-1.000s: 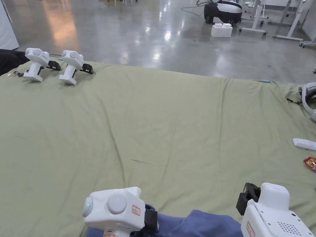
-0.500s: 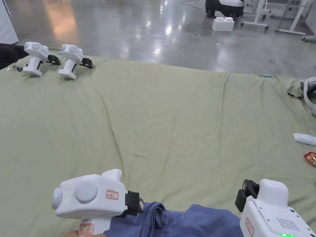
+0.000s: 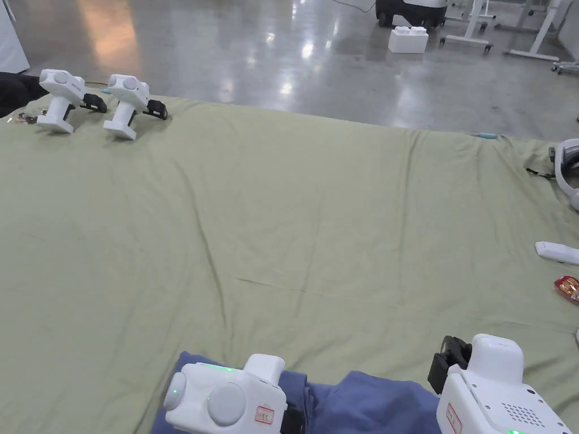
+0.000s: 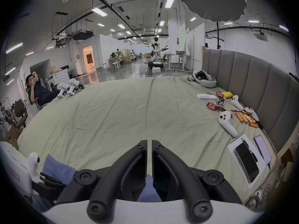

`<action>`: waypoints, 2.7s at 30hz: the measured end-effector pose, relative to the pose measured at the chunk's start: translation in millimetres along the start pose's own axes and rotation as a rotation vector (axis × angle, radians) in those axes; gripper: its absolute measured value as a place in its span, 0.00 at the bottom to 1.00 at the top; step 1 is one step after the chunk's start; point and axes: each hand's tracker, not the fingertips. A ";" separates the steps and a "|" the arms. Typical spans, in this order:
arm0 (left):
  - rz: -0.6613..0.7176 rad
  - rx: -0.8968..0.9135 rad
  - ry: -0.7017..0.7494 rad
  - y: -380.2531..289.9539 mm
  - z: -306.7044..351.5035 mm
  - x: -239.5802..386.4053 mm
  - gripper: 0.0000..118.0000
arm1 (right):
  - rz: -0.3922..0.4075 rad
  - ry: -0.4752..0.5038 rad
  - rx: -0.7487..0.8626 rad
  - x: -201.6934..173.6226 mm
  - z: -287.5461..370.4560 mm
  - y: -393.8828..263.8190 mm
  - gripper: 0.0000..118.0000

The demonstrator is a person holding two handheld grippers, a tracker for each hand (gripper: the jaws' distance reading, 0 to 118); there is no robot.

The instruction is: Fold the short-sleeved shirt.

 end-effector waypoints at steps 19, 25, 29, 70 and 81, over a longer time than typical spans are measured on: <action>0.197 0.218 -0.035 -3.1 109.5 -148.5 0.62 | 0.030 0.026 0.011 -15.8 -5.2 16.6 0.06; 0.379 0.172 -0.177 -17.2 83.3 -219.1 0.62 | 0.033 0.038 -0.002 -23.0 -8.1 16.0 0.06; 0.424 0.233 -0.315 -31.5 66.1 -231.9 0.62 | 0.047 0.038 -0.004 -26.9 -6.4 15.4 0.06; 0.185 0.261 0.236 21.2 194.0 -79.0 0.15 | 0.017 0.071 -0.031 -21.3 -12.3 6.0 0.06; 0.146 0.182 0.027 30.1 164.5 -38.7 0.15 | 0.005 0.034 -0.058 -4.8 -13.3 -4.7 0.06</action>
